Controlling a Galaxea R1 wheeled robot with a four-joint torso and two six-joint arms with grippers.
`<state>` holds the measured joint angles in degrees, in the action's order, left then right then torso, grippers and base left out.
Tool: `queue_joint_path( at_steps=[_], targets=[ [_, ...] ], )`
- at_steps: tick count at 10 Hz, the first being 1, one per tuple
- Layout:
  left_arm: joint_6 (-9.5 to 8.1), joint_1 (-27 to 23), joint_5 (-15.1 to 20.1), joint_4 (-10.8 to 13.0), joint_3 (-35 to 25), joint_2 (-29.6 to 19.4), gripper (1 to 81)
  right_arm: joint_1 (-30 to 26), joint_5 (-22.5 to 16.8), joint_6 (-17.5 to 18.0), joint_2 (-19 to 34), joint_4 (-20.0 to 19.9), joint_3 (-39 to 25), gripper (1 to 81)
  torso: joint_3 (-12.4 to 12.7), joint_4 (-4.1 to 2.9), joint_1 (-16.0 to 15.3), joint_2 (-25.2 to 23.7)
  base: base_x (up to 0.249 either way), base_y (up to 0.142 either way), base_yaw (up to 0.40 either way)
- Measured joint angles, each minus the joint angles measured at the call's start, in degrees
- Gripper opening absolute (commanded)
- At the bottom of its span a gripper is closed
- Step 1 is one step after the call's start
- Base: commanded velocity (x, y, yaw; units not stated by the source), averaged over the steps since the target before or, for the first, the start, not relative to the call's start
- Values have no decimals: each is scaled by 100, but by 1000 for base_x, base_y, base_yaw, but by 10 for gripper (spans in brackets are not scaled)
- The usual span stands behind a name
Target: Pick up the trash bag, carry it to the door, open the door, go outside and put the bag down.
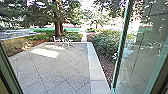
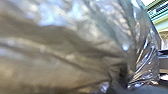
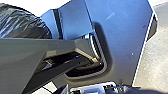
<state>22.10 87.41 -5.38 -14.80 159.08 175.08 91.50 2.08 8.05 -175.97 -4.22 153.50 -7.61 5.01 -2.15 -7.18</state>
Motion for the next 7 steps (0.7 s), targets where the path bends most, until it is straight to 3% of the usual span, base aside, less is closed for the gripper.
queue_joint_path(
  at_steps=[7],
  targets=[
    [2, -9, -7, 2, -12, 56, 10, -11, -18, -9, 83, 0, 57, 811, 0, 0, 9, -2, 115, 0, 0]
  ],
)
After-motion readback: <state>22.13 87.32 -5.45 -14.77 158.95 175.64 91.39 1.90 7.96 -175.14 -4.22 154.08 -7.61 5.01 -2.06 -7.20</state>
